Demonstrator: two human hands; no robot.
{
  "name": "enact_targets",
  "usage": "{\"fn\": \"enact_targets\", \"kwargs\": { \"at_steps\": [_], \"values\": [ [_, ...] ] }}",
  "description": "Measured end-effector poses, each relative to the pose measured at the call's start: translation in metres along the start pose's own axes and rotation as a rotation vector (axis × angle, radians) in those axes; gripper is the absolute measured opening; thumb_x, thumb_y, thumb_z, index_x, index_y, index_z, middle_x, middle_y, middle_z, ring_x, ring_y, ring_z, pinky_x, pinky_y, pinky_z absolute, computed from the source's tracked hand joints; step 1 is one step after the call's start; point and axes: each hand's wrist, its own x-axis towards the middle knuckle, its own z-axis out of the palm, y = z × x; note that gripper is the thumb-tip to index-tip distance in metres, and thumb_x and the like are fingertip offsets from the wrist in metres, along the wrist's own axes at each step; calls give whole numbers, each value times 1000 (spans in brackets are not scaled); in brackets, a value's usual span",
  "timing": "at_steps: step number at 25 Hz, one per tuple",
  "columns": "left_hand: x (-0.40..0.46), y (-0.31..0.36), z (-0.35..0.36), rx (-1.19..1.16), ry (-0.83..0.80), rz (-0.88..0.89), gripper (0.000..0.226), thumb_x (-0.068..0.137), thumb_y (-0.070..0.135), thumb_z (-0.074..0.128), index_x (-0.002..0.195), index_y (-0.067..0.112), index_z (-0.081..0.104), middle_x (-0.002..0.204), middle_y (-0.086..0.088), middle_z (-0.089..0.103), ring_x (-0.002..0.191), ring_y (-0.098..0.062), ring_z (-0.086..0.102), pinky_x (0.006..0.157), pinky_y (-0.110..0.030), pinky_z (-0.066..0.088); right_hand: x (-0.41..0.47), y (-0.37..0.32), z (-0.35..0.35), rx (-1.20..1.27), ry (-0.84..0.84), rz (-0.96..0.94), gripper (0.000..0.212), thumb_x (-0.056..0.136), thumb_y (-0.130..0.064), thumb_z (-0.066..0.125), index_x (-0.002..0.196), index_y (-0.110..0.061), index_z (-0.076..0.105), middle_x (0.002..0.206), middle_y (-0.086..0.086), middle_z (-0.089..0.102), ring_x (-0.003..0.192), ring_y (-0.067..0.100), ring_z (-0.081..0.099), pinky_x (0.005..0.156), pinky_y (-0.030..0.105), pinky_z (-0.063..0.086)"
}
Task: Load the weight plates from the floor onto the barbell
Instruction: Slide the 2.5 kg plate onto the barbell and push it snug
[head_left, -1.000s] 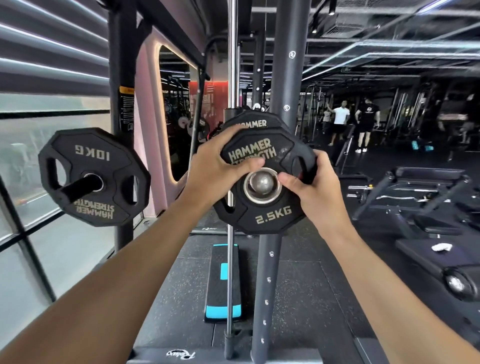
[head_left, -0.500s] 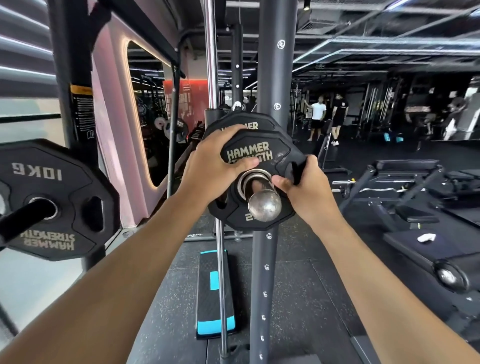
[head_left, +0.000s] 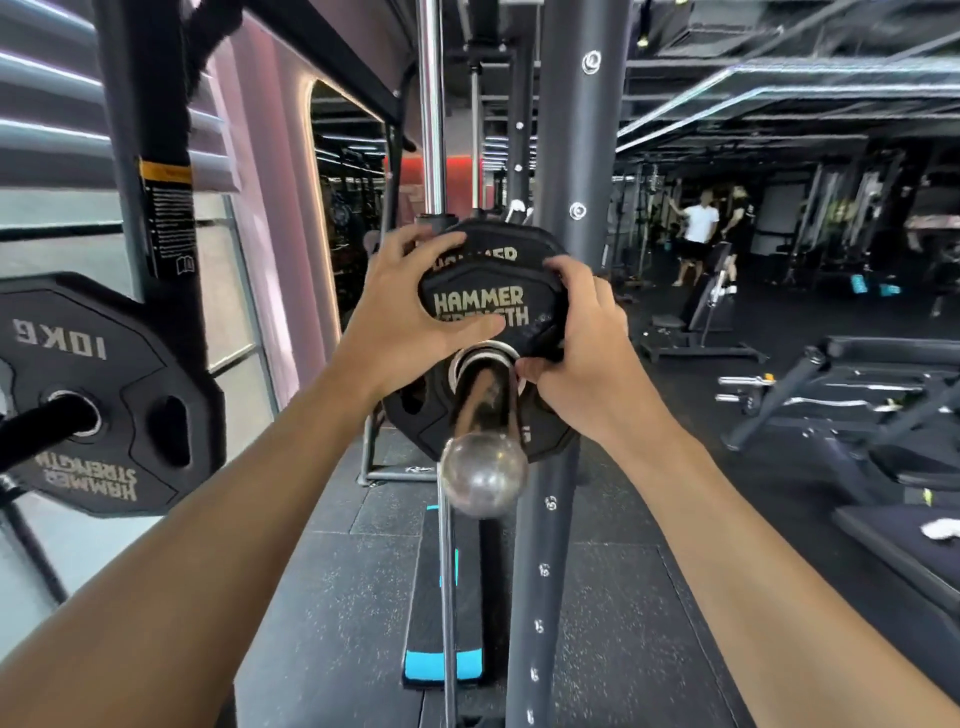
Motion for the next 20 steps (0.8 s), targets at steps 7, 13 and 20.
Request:
{"fn": "enact_targets", "kwargs": {
  "at_steps": [7,13,20],
  "values": [
    [25,4,4,-217,110,-297,85,61,85,68,127,32,66,133,3,60,118,-13,64,109,-42,48,59,24,-19,238,-92,-63,105,62,-65,81,150,-29,36,144,-6,39,138,16,39,115,45,38],
    [34,11,16,-135,213,-270,42,71,74,59,99,44,67,122,-2,59,112,-14,62,106,-41,48,64,33,-1,76,-16,-114,101,74,-76,65,155,-25,30,135,-3,39,133,20,37,112,47,38],
    [45,4,13,-152,239,-168,35,92,47,63,74,18,64,69,11,64,69,-6,62,71,-27,48,60,23,-1,-162,229,-166,79,67,-80,63,120,-24,47,115,-3,47,111,21,48,86,45,52]
  ]
}}
